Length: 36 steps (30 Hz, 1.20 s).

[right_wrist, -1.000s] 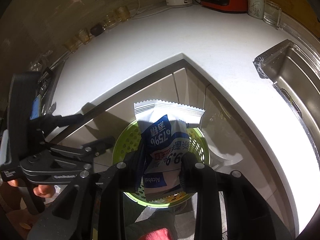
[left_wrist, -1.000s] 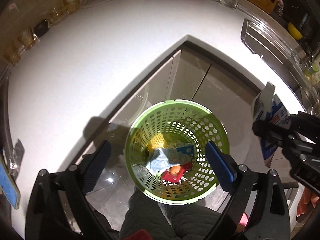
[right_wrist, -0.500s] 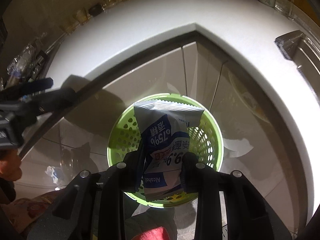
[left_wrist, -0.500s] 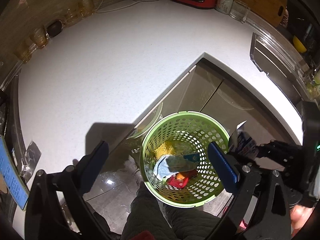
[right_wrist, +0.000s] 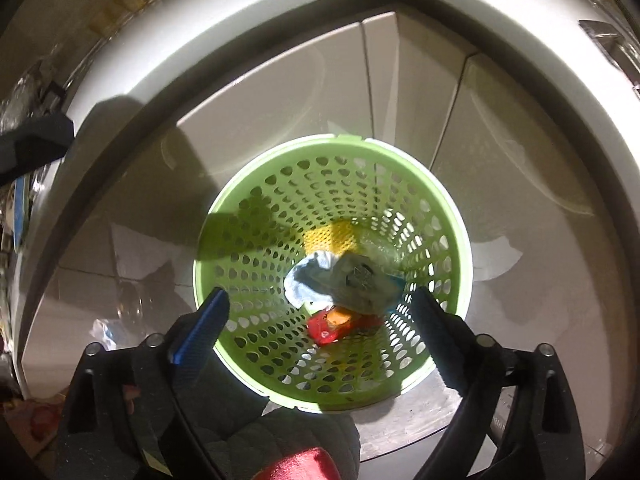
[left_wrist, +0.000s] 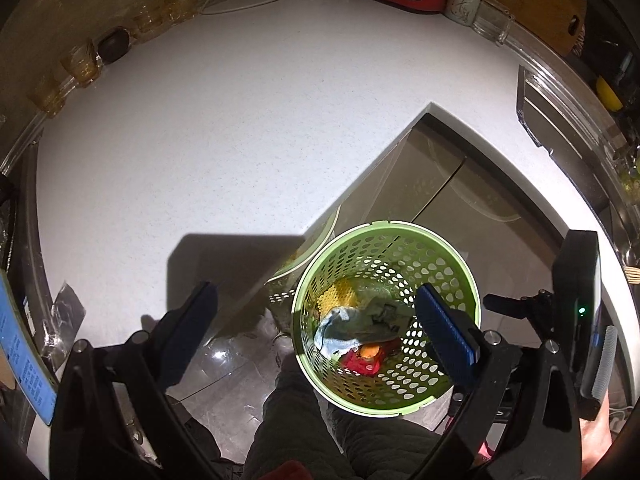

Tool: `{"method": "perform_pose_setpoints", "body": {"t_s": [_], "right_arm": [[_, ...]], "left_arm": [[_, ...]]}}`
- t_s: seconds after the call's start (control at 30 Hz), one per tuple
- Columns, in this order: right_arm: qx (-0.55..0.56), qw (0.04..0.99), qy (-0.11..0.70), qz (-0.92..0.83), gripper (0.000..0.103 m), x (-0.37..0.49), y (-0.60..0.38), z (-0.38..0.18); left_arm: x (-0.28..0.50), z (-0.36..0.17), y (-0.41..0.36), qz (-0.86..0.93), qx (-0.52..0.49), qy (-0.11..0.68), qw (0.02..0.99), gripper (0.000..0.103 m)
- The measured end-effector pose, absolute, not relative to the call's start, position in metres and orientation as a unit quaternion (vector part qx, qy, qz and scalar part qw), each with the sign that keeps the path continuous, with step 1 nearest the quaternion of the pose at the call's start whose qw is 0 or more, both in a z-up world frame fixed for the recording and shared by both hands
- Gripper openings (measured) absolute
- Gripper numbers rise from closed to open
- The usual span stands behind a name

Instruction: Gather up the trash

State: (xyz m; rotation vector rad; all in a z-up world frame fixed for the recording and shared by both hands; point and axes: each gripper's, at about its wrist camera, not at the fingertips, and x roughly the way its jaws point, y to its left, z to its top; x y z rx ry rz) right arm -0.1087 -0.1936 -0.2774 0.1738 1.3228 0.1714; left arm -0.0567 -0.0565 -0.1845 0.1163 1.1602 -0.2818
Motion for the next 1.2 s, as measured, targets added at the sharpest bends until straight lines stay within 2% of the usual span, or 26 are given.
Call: {"method": "perform_pose_setpoints", "body": {"t_s": [0.17, 0.57, 1.2], "right_arm": [[0.085, 0.801, 0.590, 0.063, 0.100, -0.102, -0.207, -0.247], [0.085, 0.847, 0.525, 0.019, 0.101, -0.083, -0.232, -0.169], [0.048, 0.932, 0.360, 0.022, 0.101, -0.052, -0.249, -0.019]], "left_arm": [[-0.051, -0.174, -0.055, -0.131, 0.052, 0.534, 0.833, 0.094], [-0.037, -0.125, -0.058, -0.113, 0.043, 0.486, 0.866, 0.095], [-0.012, -0.036, -0.049, -0.066, 0.021, 0.389, 0.919, 0.095]]}}
